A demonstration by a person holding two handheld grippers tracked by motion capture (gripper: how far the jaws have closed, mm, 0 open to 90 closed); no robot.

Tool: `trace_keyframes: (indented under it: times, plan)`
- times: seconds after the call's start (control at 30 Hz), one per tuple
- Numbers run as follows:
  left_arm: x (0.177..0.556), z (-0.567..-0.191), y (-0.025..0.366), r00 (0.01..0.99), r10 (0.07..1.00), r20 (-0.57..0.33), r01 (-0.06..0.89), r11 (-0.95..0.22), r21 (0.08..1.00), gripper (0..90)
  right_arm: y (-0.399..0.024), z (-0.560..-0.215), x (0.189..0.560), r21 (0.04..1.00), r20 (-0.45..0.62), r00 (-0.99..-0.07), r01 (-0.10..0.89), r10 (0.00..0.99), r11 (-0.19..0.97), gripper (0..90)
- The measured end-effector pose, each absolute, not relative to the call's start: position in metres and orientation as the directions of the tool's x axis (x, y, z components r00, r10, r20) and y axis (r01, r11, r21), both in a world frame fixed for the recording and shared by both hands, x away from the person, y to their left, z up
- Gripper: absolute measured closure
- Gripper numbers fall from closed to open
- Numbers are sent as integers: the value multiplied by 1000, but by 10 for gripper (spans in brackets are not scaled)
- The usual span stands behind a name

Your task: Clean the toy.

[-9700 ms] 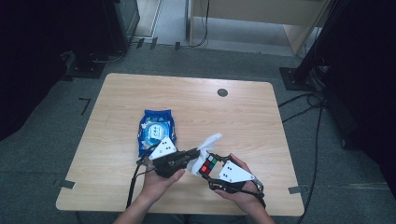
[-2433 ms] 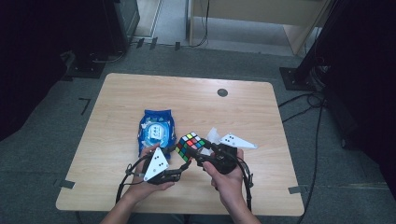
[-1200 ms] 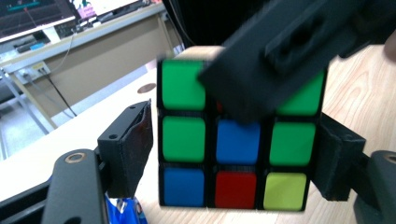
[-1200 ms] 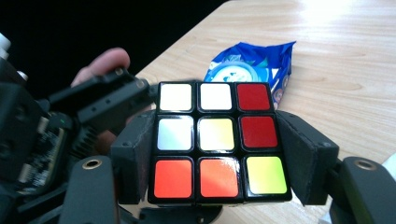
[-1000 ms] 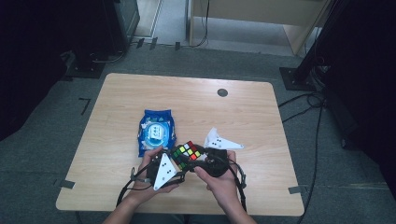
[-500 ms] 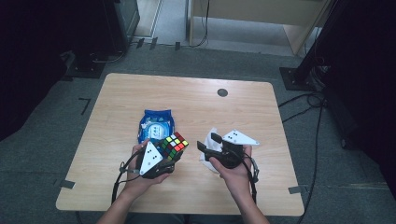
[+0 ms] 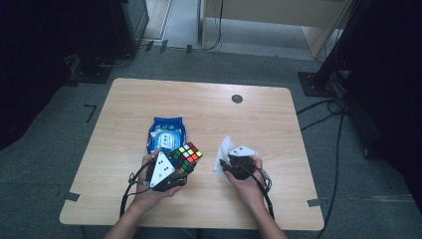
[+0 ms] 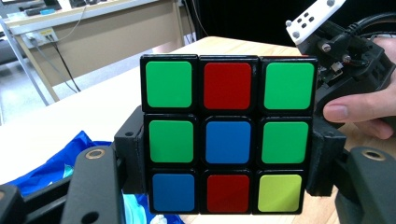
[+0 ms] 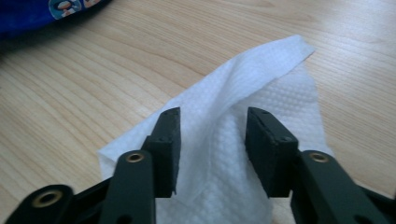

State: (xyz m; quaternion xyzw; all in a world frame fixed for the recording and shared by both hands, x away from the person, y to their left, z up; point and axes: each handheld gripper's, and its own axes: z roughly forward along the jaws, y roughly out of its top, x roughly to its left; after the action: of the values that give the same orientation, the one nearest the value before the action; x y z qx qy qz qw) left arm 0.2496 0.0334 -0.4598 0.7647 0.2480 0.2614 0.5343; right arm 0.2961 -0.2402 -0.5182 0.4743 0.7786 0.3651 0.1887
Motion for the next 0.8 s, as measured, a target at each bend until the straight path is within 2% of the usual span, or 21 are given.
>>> trace_keyframes:
  times: [0.07, 0.1, 0.13, 0.17, 0.27, 0.37, 0.5, 0.57, 0.6, 0.8]
  plan:
    - [249, -460, 34, 742, 657, 134, 99, -305, 947, 341, -242, -518, 296, 746, 40, -473, 600, 880, 288, 702]
    - [249, -459, 33, 742, 657, 134, 98, -304, 948, 341, -242, -518, 296, 746, 40, -473, 600, 880, 288, 702]
    - [249, -459, 33, 744, 655, 134, 96, -303, 948, 341, -245, -516, 295, 741, 57, -473, 610, 879, 281, 845]
    - [249, -459, 33, 745, 653, 132, 97, -303, 948, 341, -247, -515, 295, 745, 76, -474, 612, 877, 266, 871]
    - [249, -461, 31, 751, 648, 132, 97, -306, 947, 341, -250, -501, 290, 790, 130, -488, 577, 863, 207, 885]
    - [248, -463, 28, 759, 636, 137, 96, -318, 943, 341, -245, -473, 279, 862, 161, -544, 484, 824, 151, 886]
    - [245, -467, 22, 773, 620, 133, 98, -323, 941, 341, -229, -426, 253, 942, 137, -643, 320, 754, 102, 886]
    - [244, -468, 19, 778, 612, 141, 92, -333, 938, 341, -226, -418, 248, 951, 131, -662, 295, 738, 96, 886]
    - [242, -468, 15, 787, 600, 145, 87, -340, 936, 341, -214, -402, 234, 967, 120, -725, 239, 679, 84, 885]
    - [235, -465, 10, 801, 581, 144, 68, -327, 942, 341, -188, -401, 221, 965, 93, -792, 221, 603, 142, 884]
